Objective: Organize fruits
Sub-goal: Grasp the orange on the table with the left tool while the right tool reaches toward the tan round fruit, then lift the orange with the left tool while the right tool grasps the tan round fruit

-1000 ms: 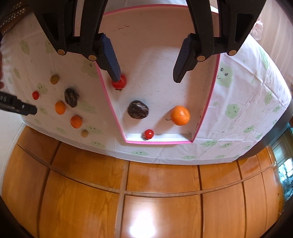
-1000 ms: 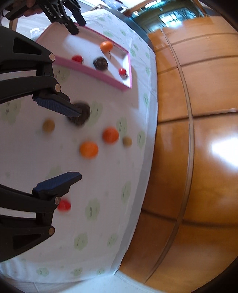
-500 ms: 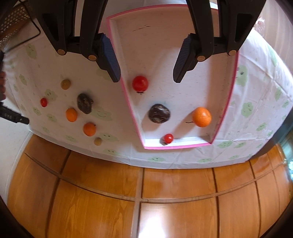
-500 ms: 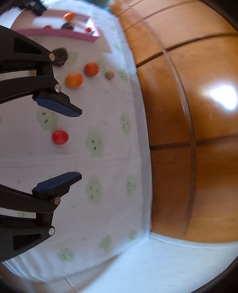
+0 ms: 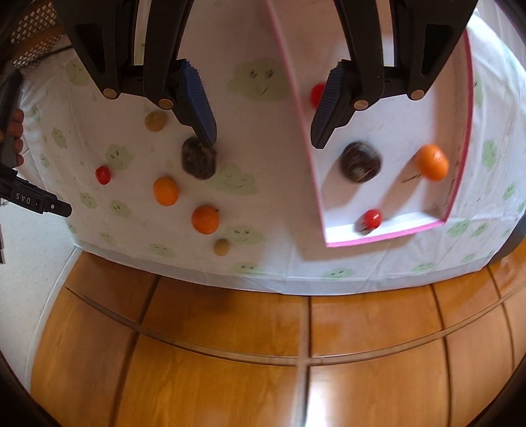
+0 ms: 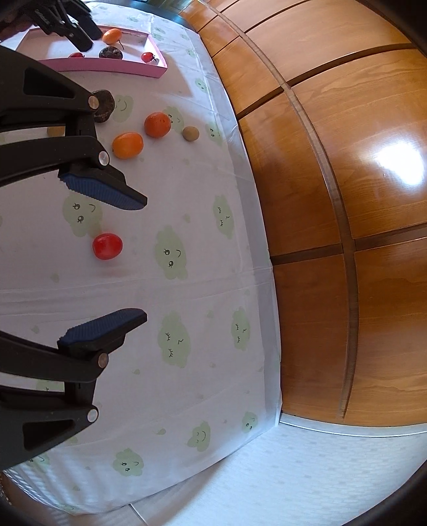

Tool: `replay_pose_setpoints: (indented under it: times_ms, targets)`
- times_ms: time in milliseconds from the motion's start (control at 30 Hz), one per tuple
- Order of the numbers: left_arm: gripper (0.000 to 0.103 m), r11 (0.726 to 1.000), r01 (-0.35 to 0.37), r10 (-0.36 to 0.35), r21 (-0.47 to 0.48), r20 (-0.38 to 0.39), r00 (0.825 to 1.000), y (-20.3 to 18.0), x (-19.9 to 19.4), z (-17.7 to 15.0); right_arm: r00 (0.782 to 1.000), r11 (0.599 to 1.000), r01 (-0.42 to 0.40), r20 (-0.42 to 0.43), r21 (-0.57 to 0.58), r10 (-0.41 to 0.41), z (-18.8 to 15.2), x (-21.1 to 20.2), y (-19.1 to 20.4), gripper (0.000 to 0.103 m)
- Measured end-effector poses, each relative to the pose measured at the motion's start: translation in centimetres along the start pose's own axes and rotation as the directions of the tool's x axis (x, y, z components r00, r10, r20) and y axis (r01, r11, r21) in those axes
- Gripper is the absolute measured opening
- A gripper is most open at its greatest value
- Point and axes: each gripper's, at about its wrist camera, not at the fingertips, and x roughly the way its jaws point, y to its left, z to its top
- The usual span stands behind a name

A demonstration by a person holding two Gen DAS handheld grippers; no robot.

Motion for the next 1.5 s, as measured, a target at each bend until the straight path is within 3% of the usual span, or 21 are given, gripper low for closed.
replay_pose_setpoints:
  times_ms: [533,867,900,1000,1033,1200,1300,1500]
  targets:
    - [0.064,0.993,0.103,-0.096,0.06,-0.101,0.99,-4.7,8.7,6.6,0.999,0.999,-0.041,-0.015,0.005,0.041,0.0,0.3,0.2,0.063]
    - [0.063,0.991,0.117,-0.105,0.06,-0.166,0.981,-6.6,14.4,8.7,0.999,0.999,-0.046,-0.008,0.014,0.046,0.0,0.4,0.2,0.063]
    - [0.061,0.992,0.117,-0.105,0.056,-0.174,0.979,-6.6,15.0,8.9,0.999,0.999,-0.043,-0.007,0.011,0.043,0.0,0.4,0.3,0.063]
    - [0.041,0.992,0.125,-0.116,0.031,-0.215,0.97,-6.3,16.5,8.9,0.999,0.999,-0.032,0.0,-0.004,0.032,0.0,0.4,0.5,0.063]
    - [0.04,0.992,0.124,-0.117,0.023,-0.211,0.971,-6.2,16.7,8.9,1.0,1.0,-0.027,0.004,-0.007,0.027,0.0,0.4,0.5,0.063]
    - [0.039,0.991,0.132,-0.13,0.001,-0.169,0.977,-5.5,15.2,8.8,1.0,1.0,0.003,0.022,0.017,-0.003,0.2,0.2,-0.5,0.063]
    - [0.039,0.99,0.133,-0.128,0.046,-0.107,0.986,-5.5,12.2,8.3,0.999,0.996,0.004,0.034,0.088,-0.007,0.4,-0.1,-1.9,0.063]
    - [0.039,0.985,0.123,-0.122,0.119,-0.014,0.992,-5.1,5.7,4.4,1.0,0.978,-0.014,0.01,0.21,0.012,0.3,0.3,-4.2,0.063]
